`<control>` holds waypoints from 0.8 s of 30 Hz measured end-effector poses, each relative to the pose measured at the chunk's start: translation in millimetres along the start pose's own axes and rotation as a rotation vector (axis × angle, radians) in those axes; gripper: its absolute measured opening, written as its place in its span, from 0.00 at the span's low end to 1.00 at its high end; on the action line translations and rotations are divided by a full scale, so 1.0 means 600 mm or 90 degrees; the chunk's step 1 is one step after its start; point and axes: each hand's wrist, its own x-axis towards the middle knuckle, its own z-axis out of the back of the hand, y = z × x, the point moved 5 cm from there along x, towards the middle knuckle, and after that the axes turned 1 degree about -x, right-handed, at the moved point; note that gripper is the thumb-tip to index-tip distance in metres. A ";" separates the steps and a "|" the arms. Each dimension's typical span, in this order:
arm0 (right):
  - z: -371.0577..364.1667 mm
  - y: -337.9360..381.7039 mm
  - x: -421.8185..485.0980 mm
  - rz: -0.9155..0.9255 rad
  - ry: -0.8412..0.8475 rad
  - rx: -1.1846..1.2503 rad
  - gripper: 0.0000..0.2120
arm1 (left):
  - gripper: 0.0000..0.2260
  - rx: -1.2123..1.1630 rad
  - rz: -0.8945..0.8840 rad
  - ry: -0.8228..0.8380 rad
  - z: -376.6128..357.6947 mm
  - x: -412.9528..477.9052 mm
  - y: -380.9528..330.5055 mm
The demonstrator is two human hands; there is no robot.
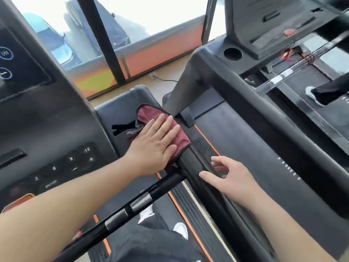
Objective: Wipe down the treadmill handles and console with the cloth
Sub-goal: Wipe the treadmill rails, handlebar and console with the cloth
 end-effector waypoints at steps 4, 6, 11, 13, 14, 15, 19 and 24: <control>0.006 -0.033 -0.036 -0.008 0.021 -0.016 0.37 | 0.26 -0.008 0.036 0.028 0.025 0.062 0.035; 0.007 -0.042 -0.053 -0.011 0.039 -0.056 0.39 | 0.25 -0.016 0.113 -0.005 0.025 0.084 0.016; 0.003 -0.058 -0.088 -0.035 0.089 -0.185 0.41 | 0.21 -0.040 -0.106 -0.065 -0.018 0.004 -0.123; 0.005 -0.066 -0.103 -0.050 0.085 -0.207 0.38 | 0.20 -0.024 -0.196 -0.045 -0.012 0.009 -0.107; 0.008 -0.071 -0.110 -0.053 0.075 -0.209 0.38 | 0.19 -0.002 -0.207 -0.030 -0.007 0.025 -0.094; 0.009 -0.078 -0.116 -0.054 0.065 -0.211 0.37 | 0.19 0.021 -0.190 -0.036 -0.003 0.043 -0.081; -0.001 -0.101 -0.145 -0.059 0.028 -0.188 0.40 | 0.21 0.044 0.030 -0.131 -0.008 0.044 -0.112; -0.013 -0.104 -0.154 -0.028 -0.028 -0.198 0.43 | 0.17 -0.068 -0.244 -0.120 -0.038 -0.040 -0.184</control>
